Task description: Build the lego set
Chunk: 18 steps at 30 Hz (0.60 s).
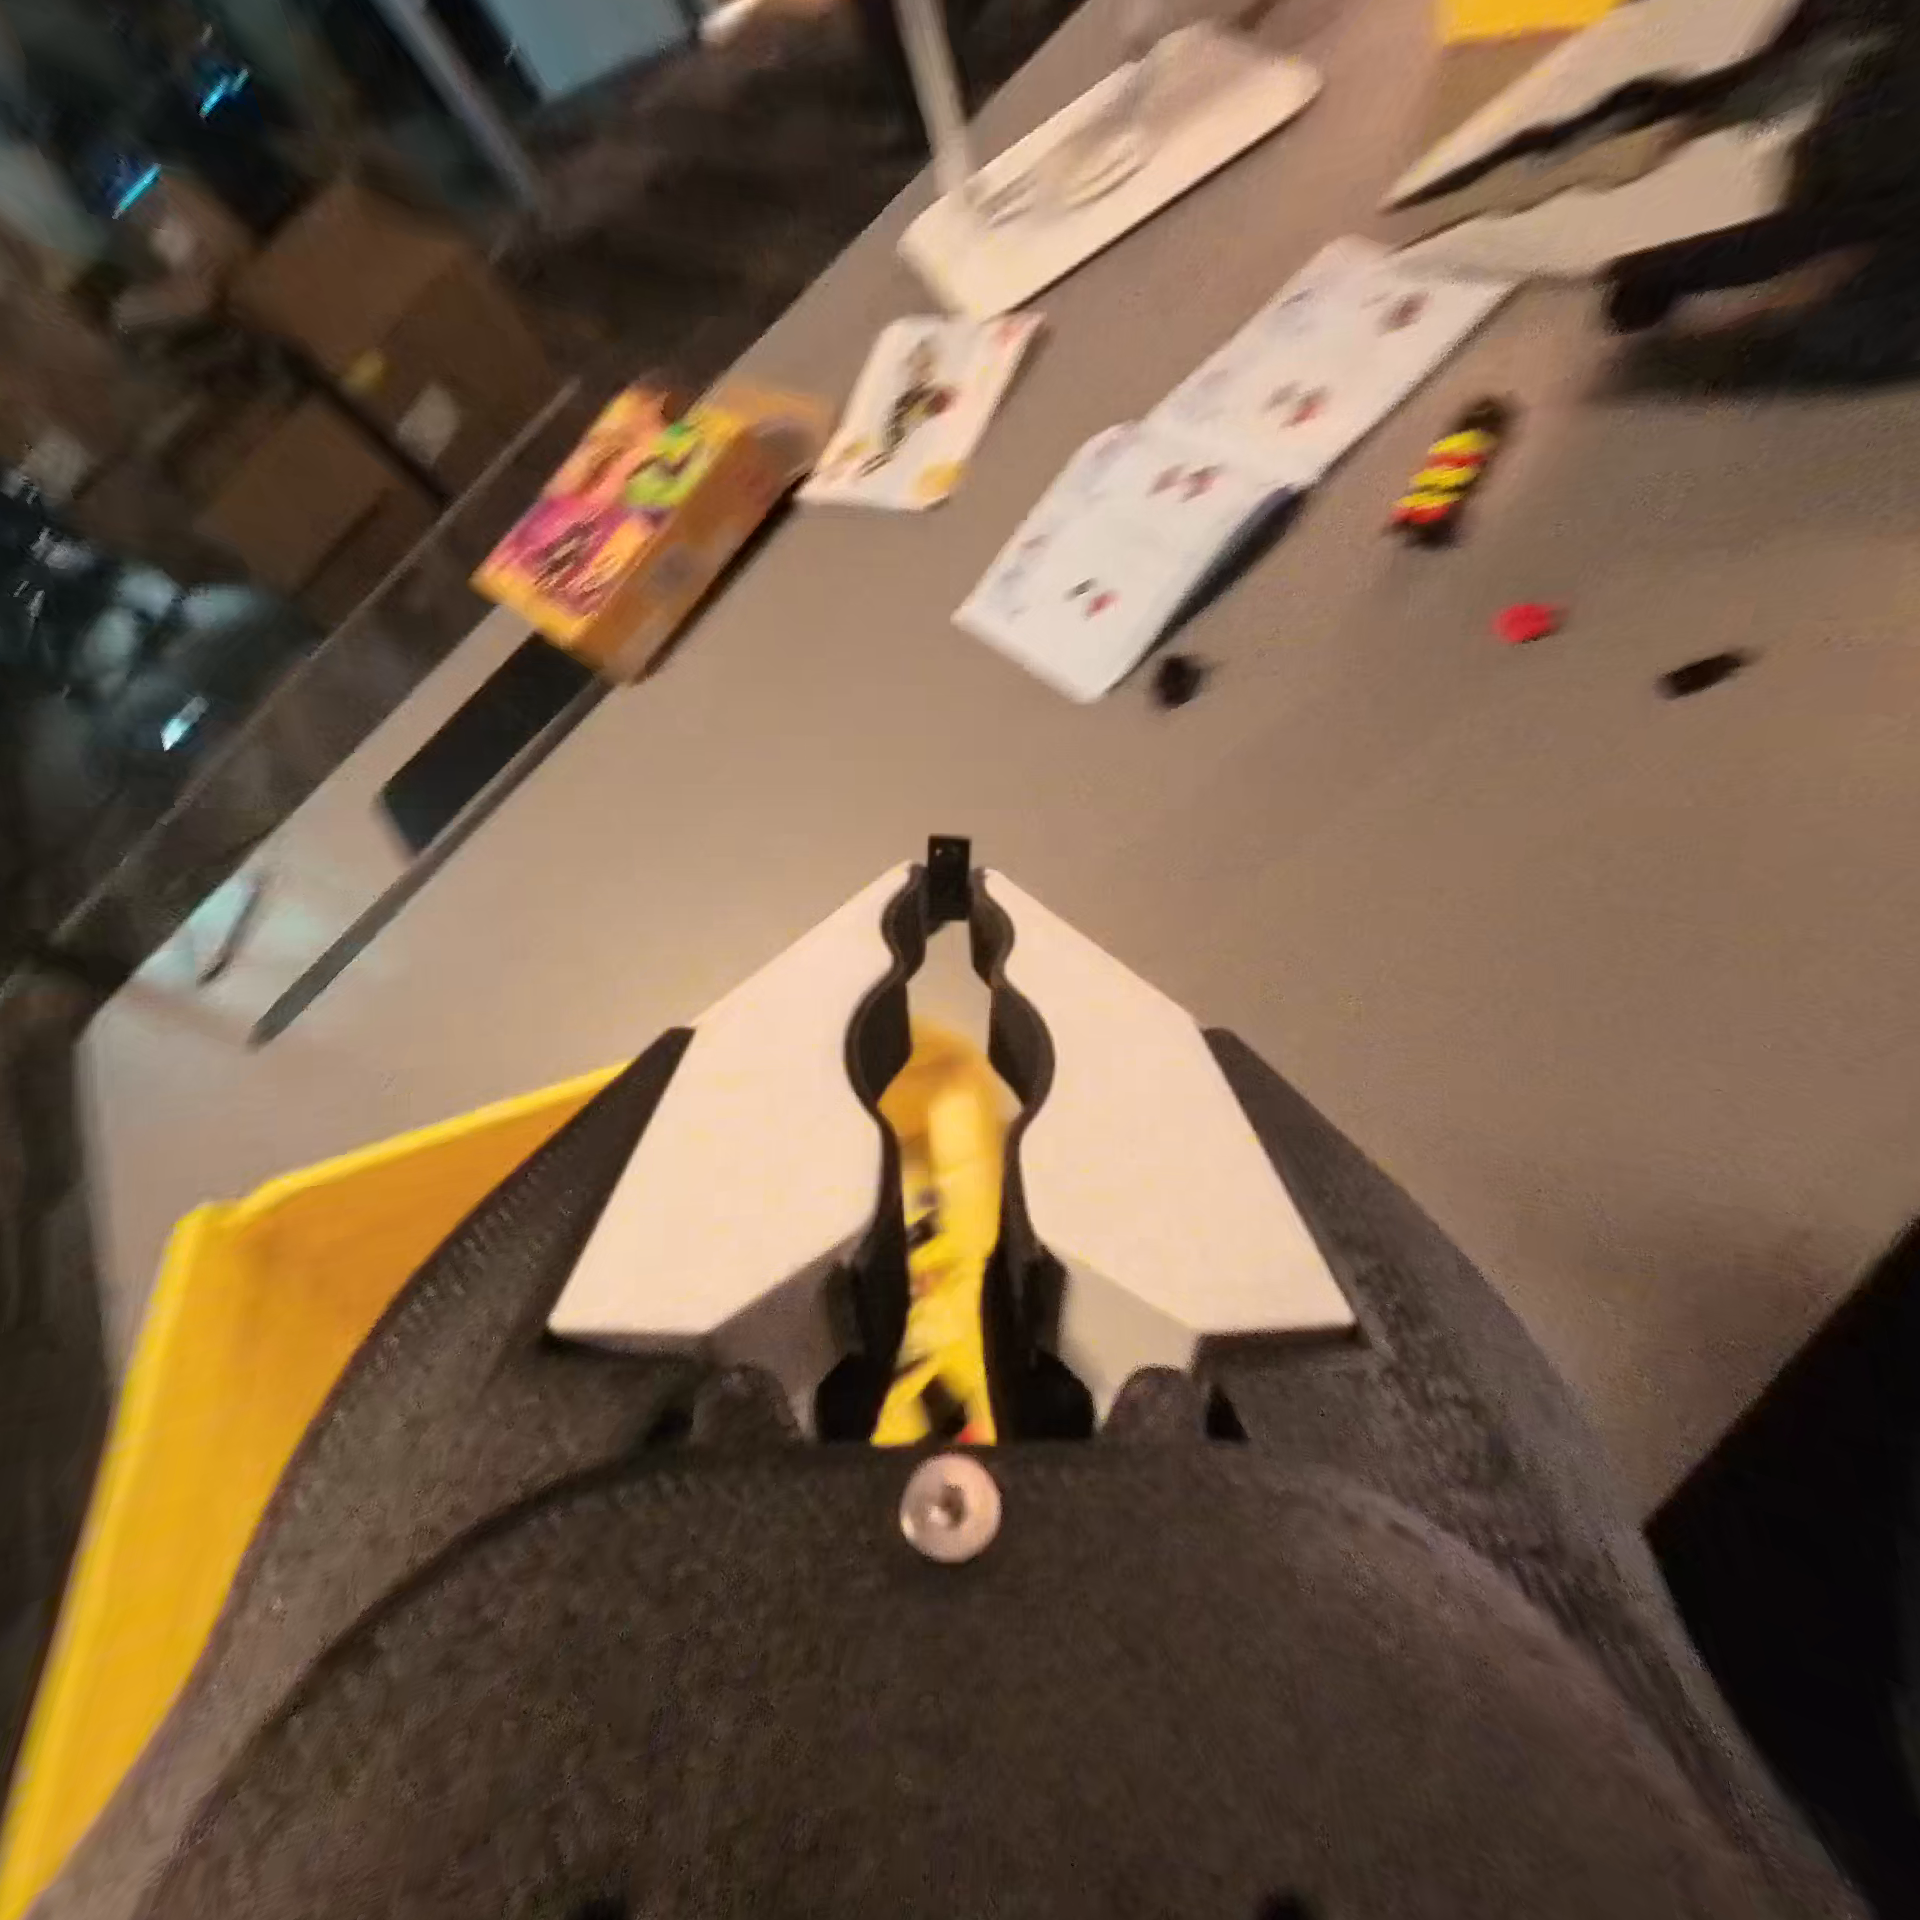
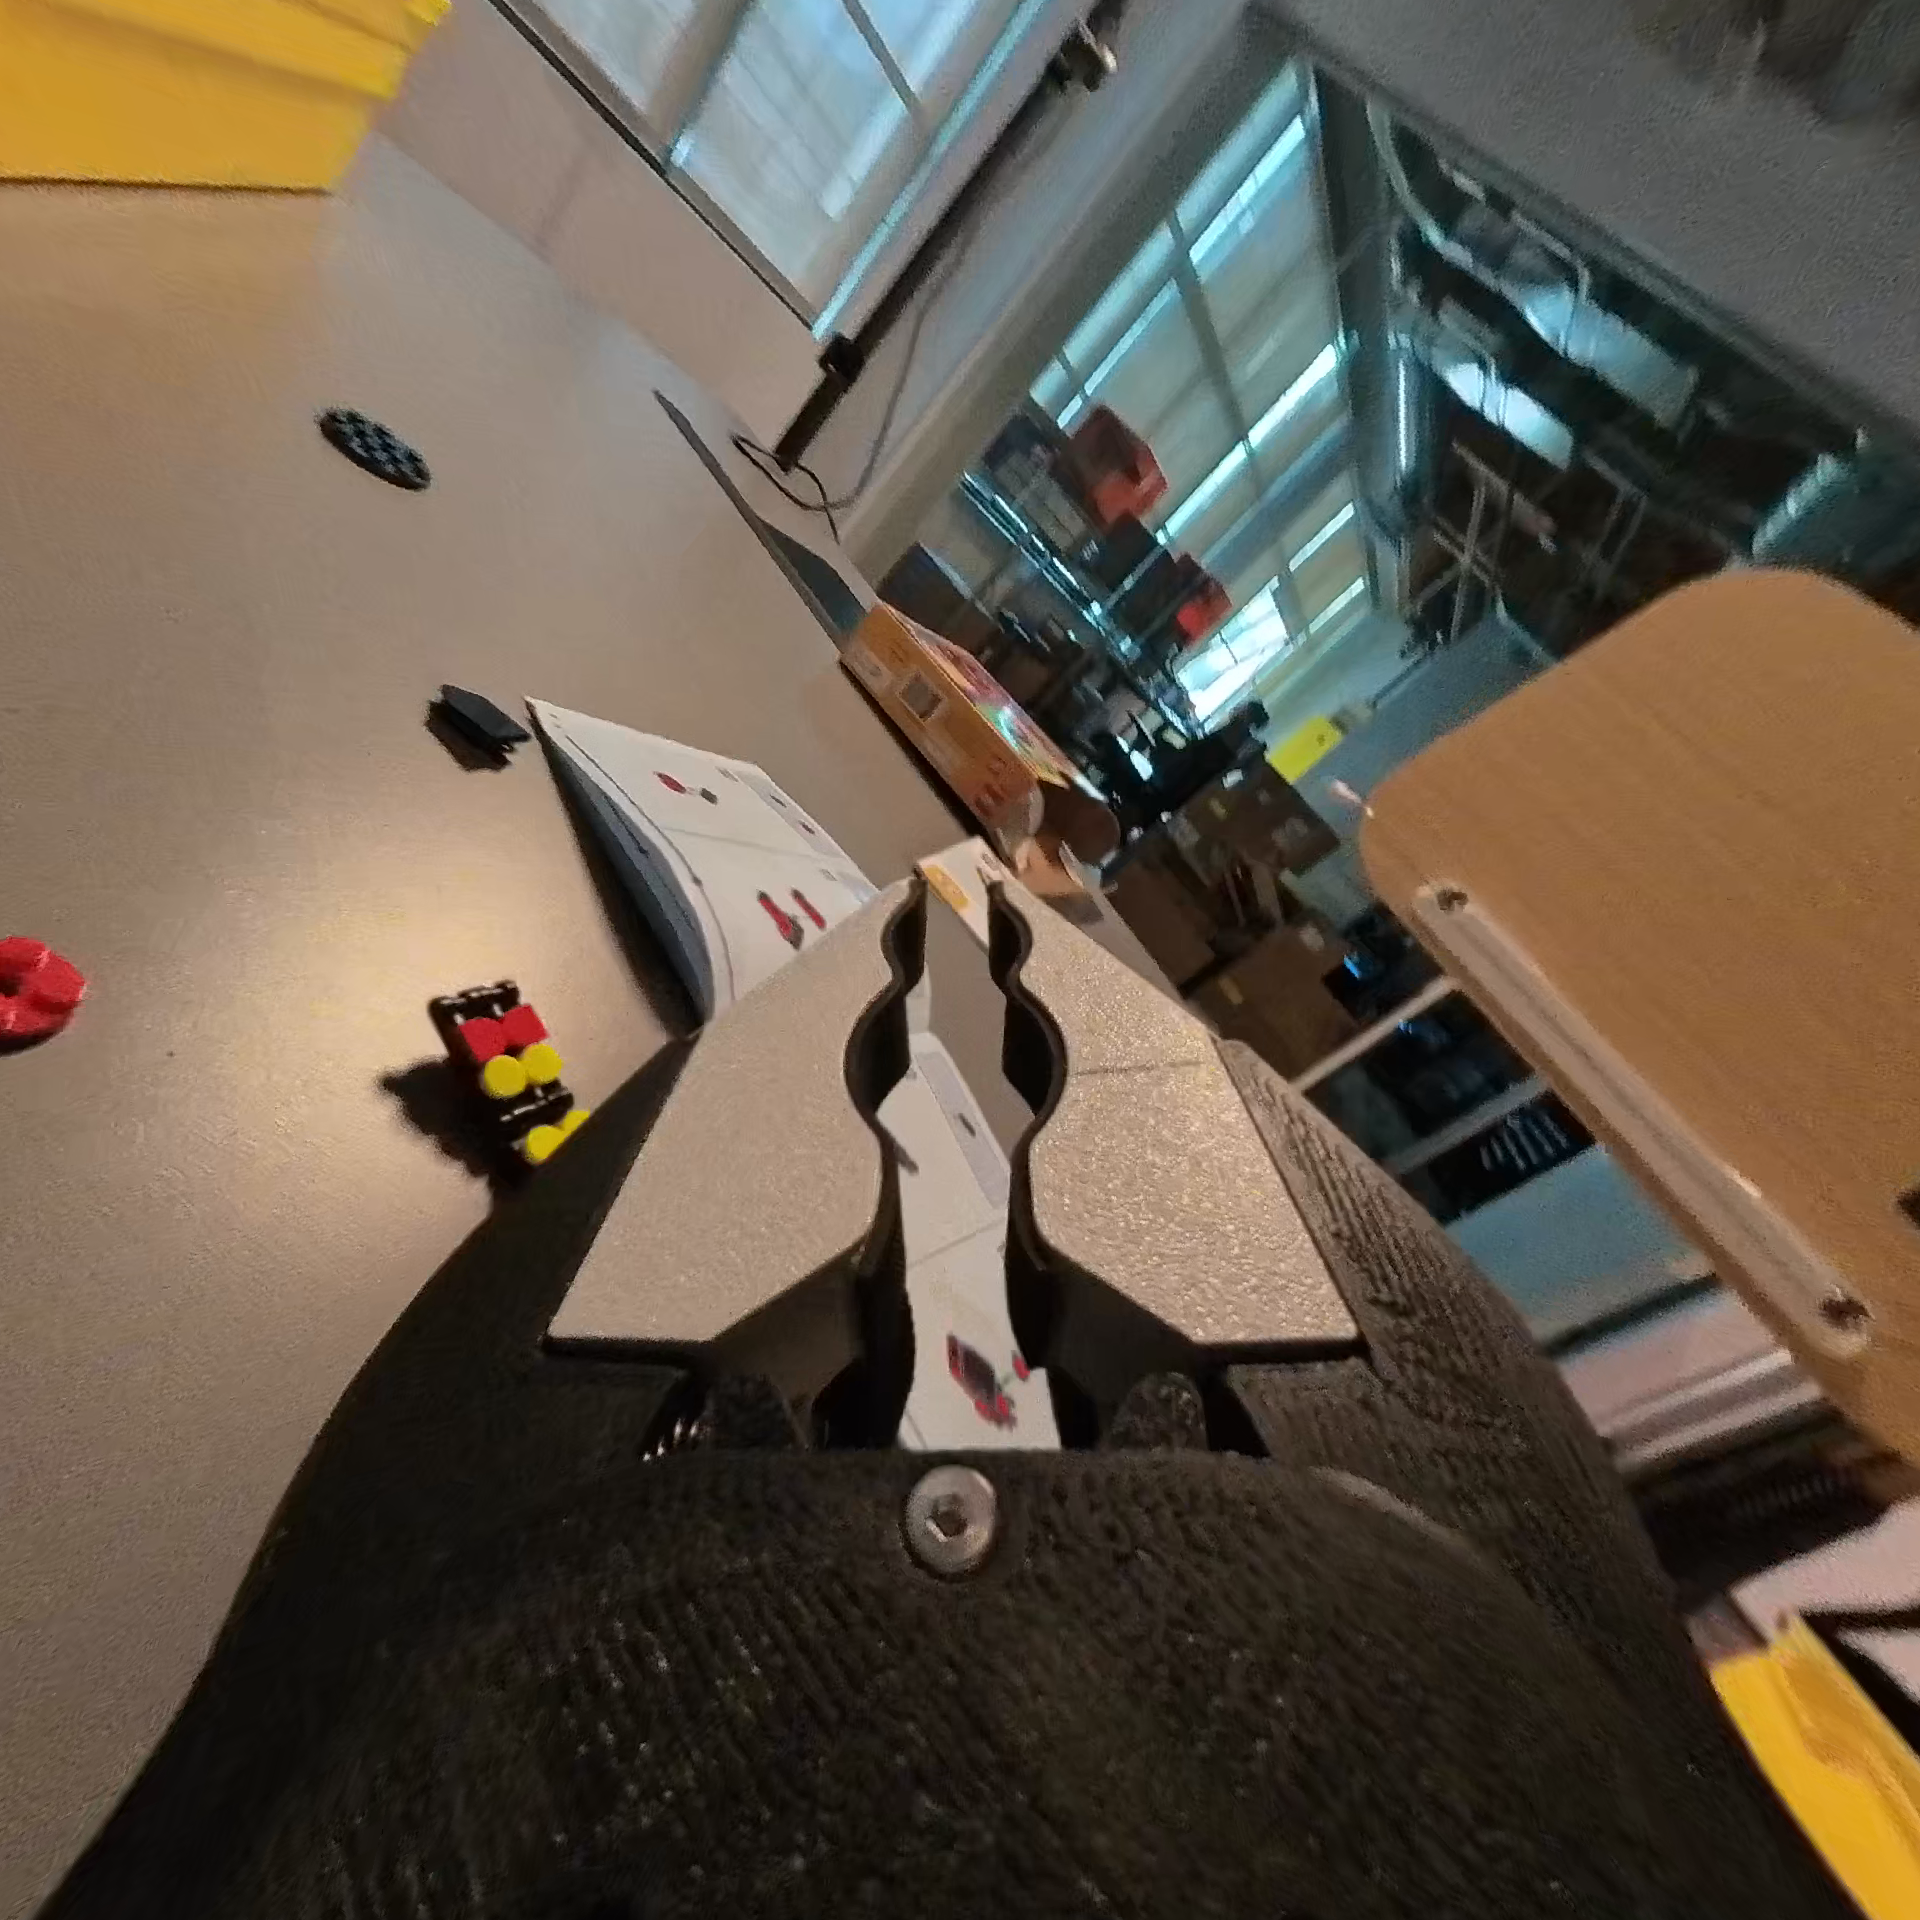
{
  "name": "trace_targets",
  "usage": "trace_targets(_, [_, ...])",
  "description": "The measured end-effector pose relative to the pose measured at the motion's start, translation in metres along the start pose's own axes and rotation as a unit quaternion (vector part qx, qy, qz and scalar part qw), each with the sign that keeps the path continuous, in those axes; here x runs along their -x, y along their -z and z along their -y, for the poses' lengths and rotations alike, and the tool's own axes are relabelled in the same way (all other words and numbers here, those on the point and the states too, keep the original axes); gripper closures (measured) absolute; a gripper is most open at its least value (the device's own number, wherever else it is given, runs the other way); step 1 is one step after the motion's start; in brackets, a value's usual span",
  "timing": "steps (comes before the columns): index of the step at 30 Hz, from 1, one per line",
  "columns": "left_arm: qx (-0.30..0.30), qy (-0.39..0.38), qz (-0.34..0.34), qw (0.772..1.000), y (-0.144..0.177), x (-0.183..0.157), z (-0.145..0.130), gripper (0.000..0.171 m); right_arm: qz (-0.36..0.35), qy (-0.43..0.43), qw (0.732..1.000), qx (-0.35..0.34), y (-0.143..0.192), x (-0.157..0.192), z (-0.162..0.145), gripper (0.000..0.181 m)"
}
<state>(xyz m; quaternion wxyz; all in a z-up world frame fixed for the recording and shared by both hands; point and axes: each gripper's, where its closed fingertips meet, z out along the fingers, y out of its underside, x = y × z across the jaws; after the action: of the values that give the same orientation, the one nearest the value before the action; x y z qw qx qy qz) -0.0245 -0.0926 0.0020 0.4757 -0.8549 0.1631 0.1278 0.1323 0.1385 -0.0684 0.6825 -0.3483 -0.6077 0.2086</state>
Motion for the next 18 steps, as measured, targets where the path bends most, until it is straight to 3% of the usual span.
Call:
trace_targets(4, [-0.007, -0.038, -0.105, 0.994, -0.069, -0.098, 0.003, 0.164, 0.032, 0.008, 0.999, -0.028, -0.003, 0.010, 0.008, 0.171])
trace_targets(8, [0.053, -0.042, -0.204, 0.977, -0.139, -0.147, -0.007, 0.164, 0.056, -0.005, 0.997, -0.058, 0.000, 0.013, 0.014, 0.171])
trace_targets(12, [0.128, -0.027, -0.256, 0.958, -0.181, -0.163, -0.013, 0.164, 0.068, 0.016, 0.995, -0.076, 0.005, 0.013, 0.015, 0.171])
trace_targets(15, [0.126, -0.013, -0.257, 0.958, -0.199, -0.163, 0.000, 0.165, 0.073, 0.040, 0.993, -0.082, 0.008, 0.012, 0.012, 0.171])
trace_targets(18, [0.093, -0.009, -0.241, 0.966, -0.213, -0.164, 0.009, 0.149, 0.070, 0.028, 0.994, -0.082, 0.008, 0.006, 0.008, 0.171])
